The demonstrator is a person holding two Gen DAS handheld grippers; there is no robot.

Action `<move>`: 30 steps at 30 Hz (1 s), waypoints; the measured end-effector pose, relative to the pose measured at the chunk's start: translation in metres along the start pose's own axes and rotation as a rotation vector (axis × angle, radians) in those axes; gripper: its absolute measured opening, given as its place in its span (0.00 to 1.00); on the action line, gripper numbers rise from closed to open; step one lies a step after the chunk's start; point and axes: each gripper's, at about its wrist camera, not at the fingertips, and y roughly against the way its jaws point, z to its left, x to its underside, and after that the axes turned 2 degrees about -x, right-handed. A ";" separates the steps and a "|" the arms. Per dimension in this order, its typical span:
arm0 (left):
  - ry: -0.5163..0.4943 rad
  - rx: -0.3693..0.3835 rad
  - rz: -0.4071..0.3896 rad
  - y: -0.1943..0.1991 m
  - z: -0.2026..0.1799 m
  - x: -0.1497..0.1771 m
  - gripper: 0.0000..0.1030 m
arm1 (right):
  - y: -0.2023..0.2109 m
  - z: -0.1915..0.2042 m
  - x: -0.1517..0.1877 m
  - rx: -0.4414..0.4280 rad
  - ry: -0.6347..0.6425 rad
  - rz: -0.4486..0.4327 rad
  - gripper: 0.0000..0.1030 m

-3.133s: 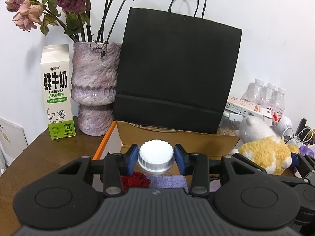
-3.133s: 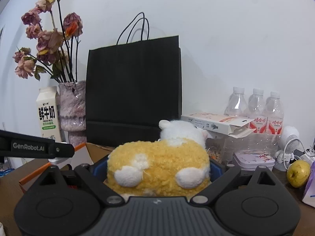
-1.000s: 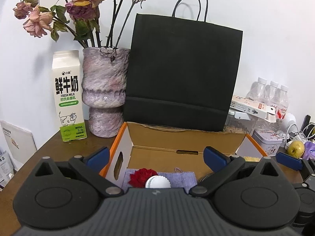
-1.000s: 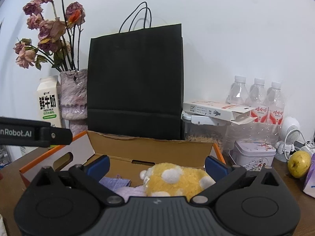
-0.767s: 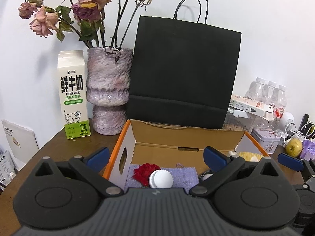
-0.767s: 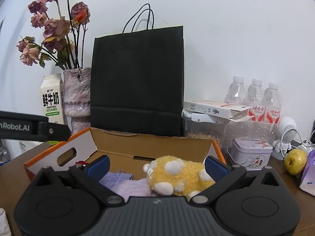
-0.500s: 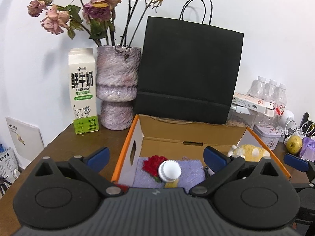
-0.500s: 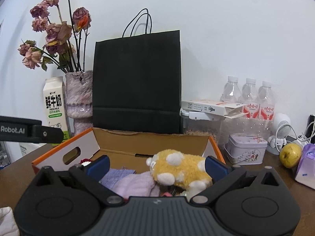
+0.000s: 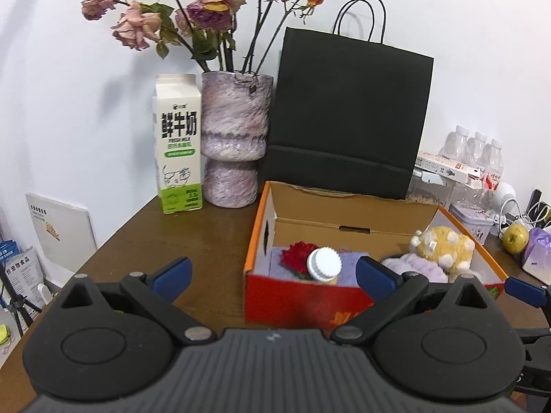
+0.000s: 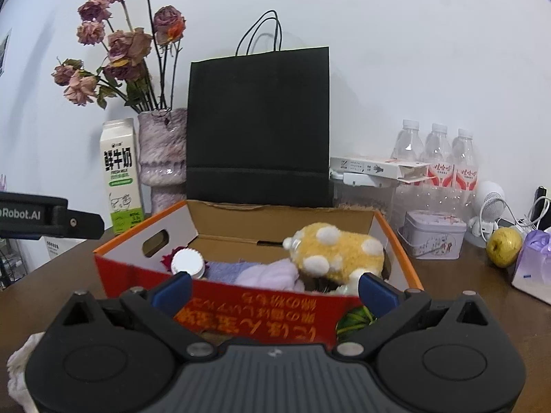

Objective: Organize objects
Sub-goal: 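Withdraw both tools from the box back over the table, then lower the right tool onto the navy pouch and grasp it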

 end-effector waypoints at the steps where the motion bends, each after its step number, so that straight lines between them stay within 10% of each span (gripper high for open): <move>1: 0.000 0.000 0.003 0.003 0.002 0.002 1.00 | 0.003 0.002 0.001 0.000 -0.001 0.001 1.00; 30: -0.024 0.042 0.071 0.064 0.062 0.054 1.00 | 0.050 0.056 0.041 0.041 0.038 0.105 1.00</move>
